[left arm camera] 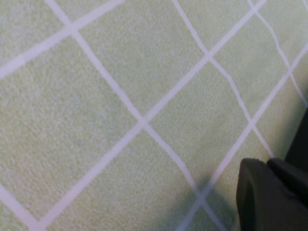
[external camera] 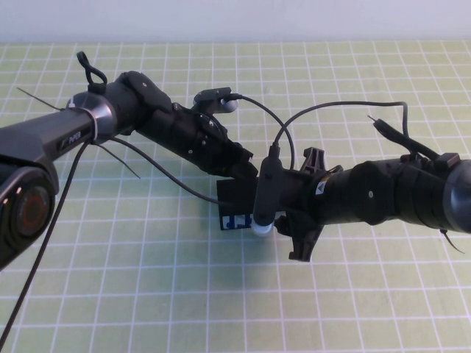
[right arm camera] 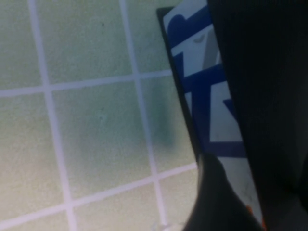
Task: Take glasses out of glasses case
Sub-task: Pick up the glasses from the glasses case
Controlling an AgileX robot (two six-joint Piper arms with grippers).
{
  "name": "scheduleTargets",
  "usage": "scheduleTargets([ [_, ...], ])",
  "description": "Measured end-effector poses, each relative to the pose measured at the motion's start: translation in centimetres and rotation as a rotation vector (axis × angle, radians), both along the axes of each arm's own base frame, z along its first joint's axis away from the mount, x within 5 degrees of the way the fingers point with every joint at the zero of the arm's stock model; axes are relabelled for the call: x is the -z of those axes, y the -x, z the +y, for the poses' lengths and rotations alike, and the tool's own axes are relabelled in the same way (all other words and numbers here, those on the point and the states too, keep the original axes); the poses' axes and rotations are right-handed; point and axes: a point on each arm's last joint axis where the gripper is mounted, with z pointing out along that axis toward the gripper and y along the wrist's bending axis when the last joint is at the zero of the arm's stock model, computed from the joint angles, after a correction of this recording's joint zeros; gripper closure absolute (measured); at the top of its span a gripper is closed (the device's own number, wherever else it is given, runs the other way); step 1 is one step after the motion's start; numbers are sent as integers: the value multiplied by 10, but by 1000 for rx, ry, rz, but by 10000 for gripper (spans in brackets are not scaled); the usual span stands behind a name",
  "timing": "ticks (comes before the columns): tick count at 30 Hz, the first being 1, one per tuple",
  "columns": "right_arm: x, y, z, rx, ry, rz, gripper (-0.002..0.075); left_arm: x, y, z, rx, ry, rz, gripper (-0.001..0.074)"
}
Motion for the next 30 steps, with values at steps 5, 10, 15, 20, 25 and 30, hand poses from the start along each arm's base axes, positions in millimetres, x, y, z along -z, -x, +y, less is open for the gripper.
scheduleTargets([
  [5,2,-3,1,2,1,-24,395,0,0,0,0,0,1,739],
  [10,2,-3,1,1,1,-29,407,0,0,0,1,0,-1,739],
  [15,1,-4,1,3,-2,-40,459,0,0,0,4,0,2,739],
  [20,1,-4,1,1,-1,-45,489,0,1,0,6,0,3,739],
  [25,1,-4,1,-2,2,-50,499,0,1,0,6,0,3,739],
  [30,1,-4,1,-4,3,-51,527,0,1,0,6,0,3,739],
])
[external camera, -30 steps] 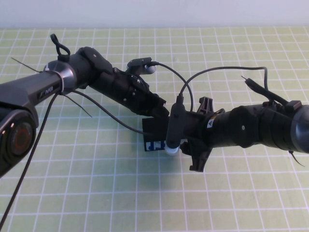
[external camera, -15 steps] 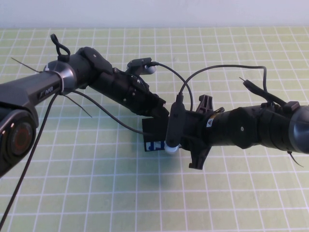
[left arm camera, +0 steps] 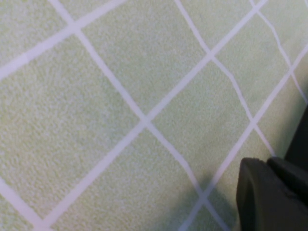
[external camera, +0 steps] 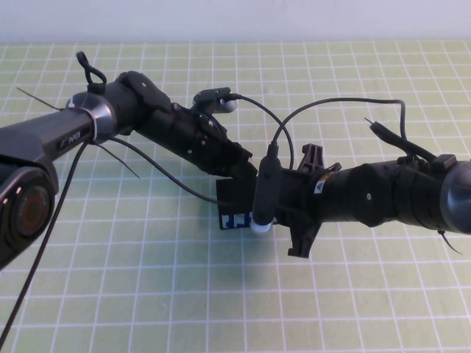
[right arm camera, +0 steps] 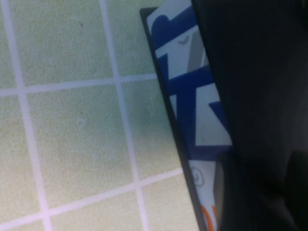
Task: Take glasses out of glasses case
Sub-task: Pick up the glasses from the glasses case
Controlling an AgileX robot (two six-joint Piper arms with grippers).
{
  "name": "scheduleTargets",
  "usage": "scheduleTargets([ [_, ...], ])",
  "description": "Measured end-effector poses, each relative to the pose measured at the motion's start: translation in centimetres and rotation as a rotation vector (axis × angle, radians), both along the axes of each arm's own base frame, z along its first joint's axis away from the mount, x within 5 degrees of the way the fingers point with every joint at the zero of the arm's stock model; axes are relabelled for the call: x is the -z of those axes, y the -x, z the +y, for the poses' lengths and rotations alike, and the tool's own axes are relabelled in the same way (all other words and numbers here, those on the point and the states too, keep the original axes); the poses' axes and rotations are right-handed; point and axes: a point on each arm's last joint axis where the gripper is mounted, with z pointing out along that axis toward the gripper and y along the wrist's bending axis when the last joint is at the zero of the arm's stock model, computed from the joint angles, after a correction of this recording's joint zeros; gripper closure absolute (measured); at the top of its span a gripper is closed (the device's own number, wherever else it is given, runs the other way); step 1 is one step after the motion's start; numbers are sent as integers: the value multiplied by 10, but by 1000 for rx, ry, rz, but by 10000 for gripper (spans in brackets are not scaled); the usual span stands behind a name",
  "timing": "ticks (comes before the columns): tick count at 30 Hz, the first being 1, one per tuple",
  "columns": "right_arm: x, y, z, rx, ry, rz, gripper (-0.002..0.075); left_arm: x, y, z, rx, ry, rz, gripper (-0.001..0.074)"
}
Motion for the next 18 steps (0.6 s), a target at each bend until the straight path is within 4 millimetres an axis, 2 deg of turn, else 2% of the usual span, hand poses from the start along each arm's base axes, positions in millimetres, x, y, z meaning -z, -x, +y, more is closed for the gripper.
scheduleTargets([
  [13,-3,1,0,-12,6,-6,638,-1,-1,0,-4,1,-7,739],
  [18,-7,2,0,-16,3,-14,657,-2,-1,0,-1,2,-6,739],
])
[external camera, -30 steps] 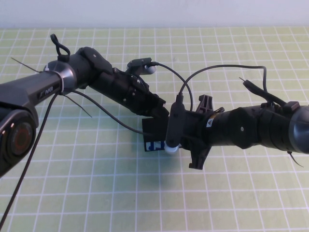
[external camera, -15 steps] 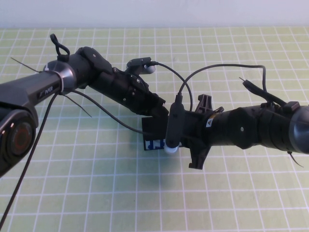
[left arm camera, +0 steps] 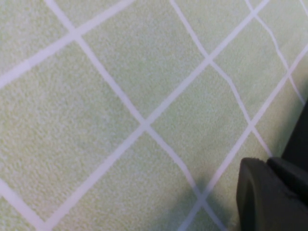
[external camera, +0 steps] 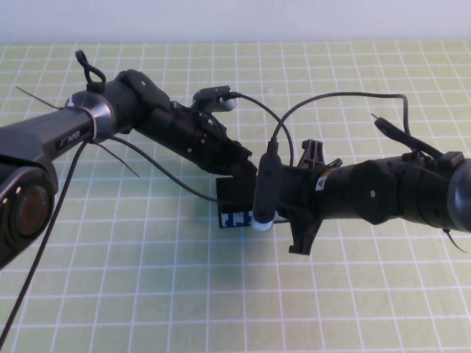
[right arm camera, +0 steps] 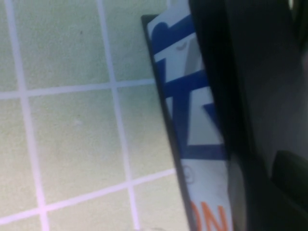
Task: Take glasses out of glasses case
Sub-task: Pick up the glasses from the glasses case
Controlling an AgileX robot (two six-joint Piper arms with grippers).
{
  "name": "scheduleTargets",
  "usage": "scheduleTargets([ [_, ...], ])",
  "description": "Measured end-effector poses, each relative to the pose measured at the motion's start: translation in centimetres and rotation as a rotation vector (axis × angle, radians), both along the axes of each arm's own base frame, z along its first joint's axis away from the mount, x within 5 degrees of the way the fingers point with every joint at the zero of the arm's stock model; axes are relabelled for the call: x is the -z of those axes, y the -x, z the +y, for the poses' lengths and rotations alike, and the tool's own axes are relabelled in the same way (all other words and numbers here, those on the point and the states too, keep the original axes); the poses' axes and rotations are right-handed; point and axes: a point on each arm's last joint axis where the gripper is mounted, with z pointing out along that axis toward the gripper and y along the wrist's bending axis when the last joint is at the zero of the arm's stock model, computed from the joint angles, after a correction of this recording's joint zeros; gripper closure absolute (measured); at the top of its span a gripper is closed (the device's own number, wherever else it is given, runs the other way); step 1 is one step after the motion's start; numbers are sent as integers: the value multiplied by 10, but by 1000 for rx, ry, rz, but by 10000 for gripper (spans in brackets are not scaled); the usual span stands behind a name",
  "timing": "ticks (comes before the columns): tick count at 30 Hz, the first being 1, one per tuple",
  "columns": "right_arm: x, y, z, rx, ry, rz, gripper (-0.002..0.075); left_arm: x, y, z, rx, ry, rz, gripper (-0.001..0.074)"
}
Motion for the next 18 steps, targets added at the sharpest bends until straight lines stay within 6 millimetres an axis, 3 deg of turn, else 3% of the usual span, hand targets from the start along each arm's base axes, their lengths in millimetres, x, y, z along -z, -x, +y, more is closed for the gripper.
scheduleTargets([
  [6,-8,0,0,1,-13,-24,699,-5,-1,0,21,-11,-17,739],
  [9,-8,0,0,5,-19,-29,704,-18,-2,3,52,-52,-58,739],
  [12,-9,-1,0,9,-24,-31,705,-42,-1,8,65,-115,-138,739],
  [18,-9,-1,0,15,-31,-30,706,-113,9,34,24,-161,-277,739],
])
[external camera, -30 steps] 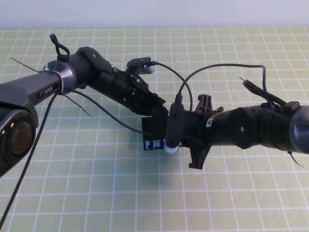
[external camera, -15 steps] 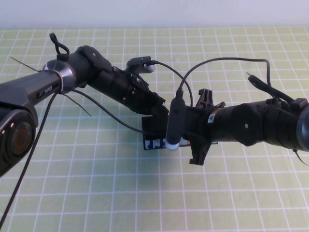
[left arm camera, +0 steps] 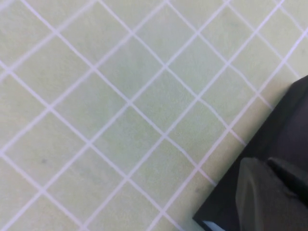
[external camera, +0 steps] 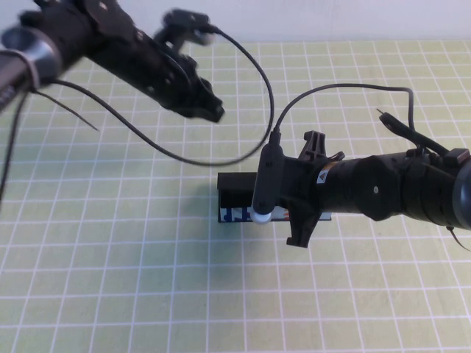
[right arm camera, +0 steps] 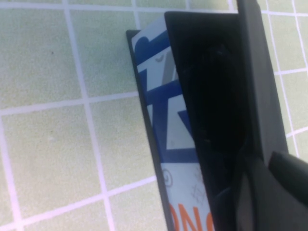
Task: Take glasses out of glasses case
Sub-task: Pick up the glasses from the glasses case
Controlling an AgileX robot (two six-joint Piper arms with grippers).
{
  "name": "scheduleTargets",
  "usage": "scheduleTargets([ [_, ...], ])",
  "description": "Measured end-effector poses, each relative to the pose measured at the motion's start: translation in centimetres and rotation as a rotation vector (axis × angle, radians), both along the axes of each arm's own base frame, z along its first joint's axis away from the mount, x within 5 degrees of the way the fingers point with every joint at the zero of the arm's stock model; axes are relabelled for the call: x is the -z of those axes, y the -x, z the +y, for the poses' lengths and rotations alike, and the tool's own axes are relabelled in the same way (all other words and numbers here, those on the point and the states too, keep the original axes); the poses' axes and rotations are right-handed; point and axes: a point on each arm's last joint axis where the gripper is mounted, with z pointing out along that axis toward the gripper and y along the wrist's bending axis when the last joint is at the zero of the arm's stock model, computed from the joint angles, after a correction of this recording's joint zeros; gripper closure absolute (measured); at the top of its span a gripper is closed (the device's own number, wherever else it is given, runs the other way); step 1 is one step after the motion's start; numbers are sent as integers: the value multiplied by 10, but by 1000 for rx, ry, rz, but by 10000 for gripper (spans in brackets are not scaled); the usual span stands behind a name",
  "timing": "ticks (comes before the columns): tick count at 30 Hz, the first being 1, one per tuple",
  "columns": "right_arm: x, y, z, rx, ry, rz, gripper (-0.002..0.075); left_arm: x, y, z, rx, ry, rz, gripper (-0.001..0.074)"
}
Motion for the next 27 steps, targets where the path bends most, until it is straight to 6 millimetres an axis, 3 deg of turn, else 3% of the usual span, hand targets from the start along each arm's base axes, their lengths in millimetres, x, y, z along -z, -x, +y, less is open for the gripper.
scheduleTargets([
  [3,0,0,0,6,-6,3,706,-33,10,21,-29,39,-41,739],
  [5,0,0,0,8,-8,3,706,-44,21,32,-44,63,-62,739],
  [7,0,0,0,10,-11,3,706,-54,38,38,-42,85,-107,739],
  [10,0,0,0,12,-14,5,706,-51,68,43,-31,144,-158,739],
  [15,0,0,0,15,-16,7,706,-7,113,43,56,284,-196,739],
  [20,0,0,0,19,-22,8,707,42,135,47,52,300,-194,739],
  [23,0,0,0,25,-28,13,707,57,142,48,53,291,-183,739],
  [27,-1,0,1,35,-40,20,707,74,134,46,31,304,-156,739],
])
